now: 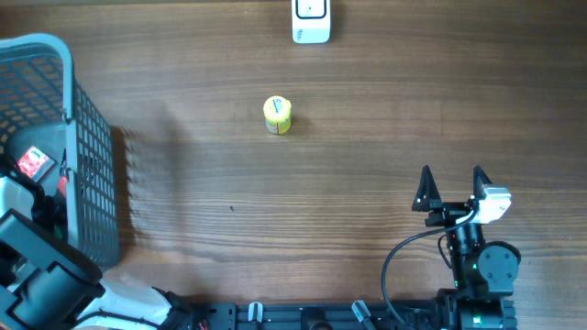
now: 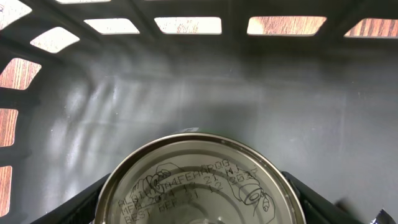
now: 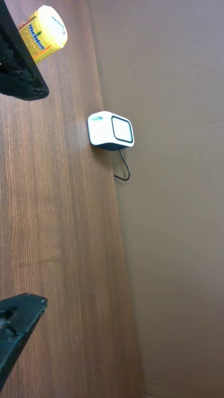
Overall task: Scan the item barcode
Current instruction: 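Return the left gripper to the basket and grasp the round tin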
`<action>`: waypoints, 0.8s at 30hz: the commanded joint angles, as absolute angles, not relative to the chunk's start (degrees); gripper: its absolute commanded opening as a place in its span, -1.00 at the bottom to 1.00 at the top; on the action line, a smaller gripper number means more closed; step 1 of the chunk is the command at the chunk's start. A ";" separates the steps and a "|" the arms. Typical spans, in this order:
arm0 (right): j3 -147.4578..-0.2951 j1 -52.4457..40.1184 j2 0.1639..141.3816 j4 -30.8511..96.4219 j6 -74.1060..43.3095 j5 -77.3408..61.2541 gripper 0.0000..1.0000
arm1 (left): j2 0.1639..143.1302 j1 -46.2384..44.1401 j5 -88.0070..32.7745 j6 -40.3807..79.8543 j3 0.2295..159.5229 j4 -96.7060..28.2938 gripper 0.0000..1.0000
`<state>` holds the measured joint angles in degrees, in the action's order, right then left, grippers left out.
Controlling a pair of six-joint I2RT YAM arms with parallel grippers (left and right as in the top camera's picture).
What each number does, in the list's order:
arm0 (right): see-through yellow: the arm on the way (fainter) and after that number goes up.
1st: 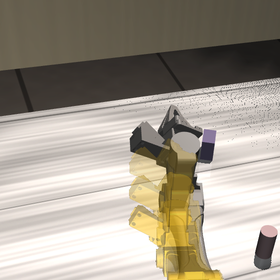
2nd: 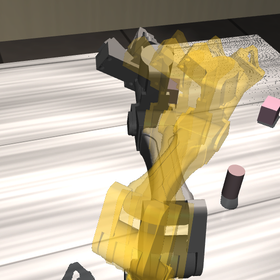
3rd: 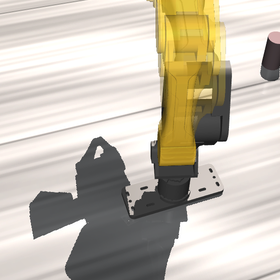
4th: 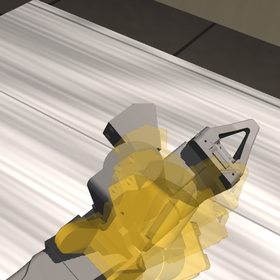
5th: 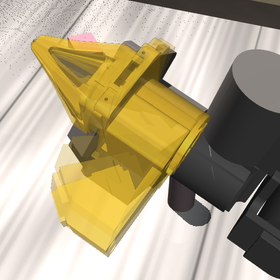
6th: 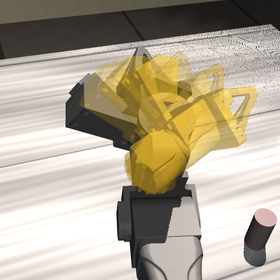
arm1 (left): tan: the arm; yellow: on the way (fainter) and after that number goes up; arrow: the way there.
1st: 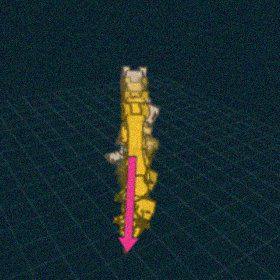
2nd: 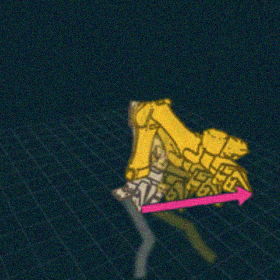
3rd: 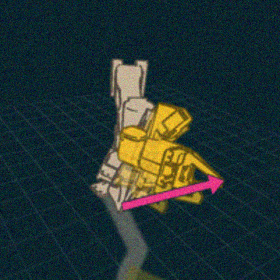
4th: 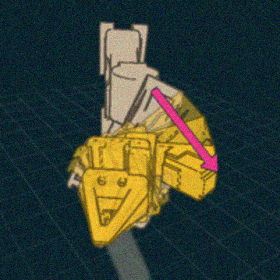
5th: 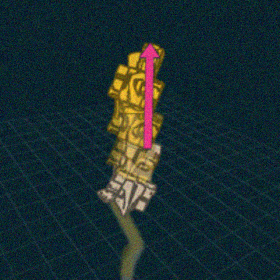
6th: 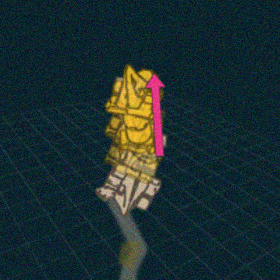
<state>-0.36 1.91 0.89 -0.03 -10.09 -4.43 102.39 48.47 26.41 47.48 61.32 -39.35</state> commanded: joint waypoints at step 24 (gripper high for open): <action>-0.30 1.67 0.58 -0.14 -10.55 -4.03 1.00 | 88.64 48.58 15.57 46.70 60.03 -41.85 0.40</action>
<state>-0.36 1.91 0.89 -0.03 -10.09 -4.43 96.55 48.71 17.80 47.27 59.90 -41.80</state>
